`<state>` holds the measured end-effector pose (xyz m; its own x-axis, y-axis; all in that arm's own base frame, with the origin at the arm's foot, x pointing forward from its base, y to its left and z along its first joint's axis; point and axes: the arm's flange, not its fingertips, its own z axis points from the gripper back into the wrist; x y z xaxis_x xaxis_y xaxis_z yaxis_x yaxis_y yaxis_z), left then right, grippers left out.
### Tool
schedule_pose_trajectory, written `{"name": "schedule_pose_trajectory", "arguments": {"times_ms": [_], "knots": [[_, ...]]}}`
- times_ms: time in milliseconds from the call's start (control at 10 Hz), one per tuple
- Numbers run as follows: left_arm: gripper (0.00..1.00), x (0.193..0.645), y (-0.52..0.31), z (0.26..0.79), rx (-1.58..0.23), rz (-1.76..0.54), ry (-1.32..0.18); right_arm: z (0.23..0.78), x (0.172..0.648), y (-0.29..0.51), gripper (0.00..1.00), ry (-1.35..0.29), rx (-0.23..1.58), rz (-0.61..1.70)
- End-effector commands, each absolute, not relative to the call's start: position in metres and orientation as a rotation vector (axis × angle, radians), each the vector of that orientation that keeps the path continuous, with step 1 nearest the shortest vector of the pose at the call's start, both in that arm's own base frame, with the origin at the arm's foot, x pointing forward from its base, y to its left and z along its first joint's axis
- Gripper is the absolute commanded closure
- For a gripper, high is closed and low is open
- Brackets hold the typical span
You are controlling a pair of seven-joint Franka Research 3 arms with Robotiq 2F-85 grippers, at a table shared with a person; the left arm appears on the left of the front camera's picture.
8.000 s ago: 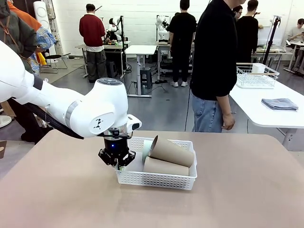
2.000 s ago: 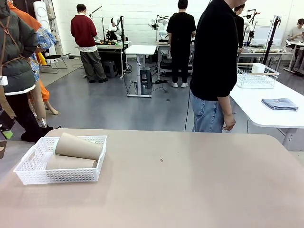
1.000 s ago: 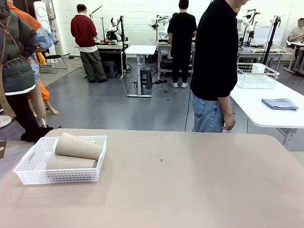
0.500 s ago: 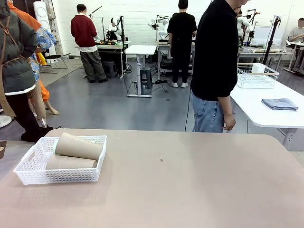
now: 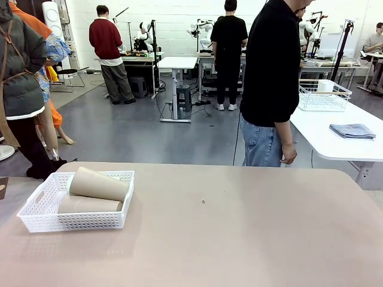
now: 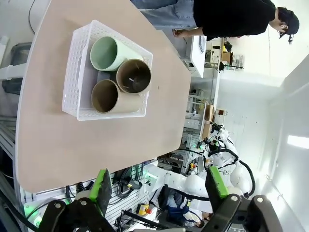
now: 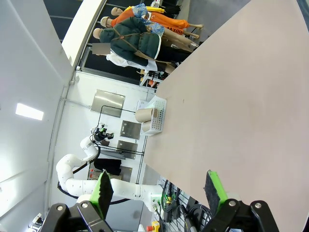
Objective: Clean and organize the cups into the basket.
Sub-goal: Move the Organizing basket back to the left side of the table.
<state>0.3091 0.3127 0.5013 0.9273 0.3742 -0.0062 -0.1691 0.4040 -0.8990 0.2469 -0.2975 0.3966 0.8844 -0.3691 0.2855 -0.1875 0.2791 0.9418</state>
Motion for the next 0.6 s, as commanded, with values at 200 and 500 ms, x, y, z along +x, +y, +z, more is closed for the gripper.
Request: {"name": "schedule_pose_trajectory", "arguments": {"times_ms": [200,500], "knots": [[0.00,0.3096,0.3128,0.5026,-1.104,0.370,-0.209,0.3970,0.2479,-0.2974,0.00,-0.507,1.295,-0.129],[0.00,0.3096,0.3128,0.5026,-1.104,0.370,-0.209,0.3970,0.2479,-0.2974,0.00,-0.507,1.295,-0.129]]}}
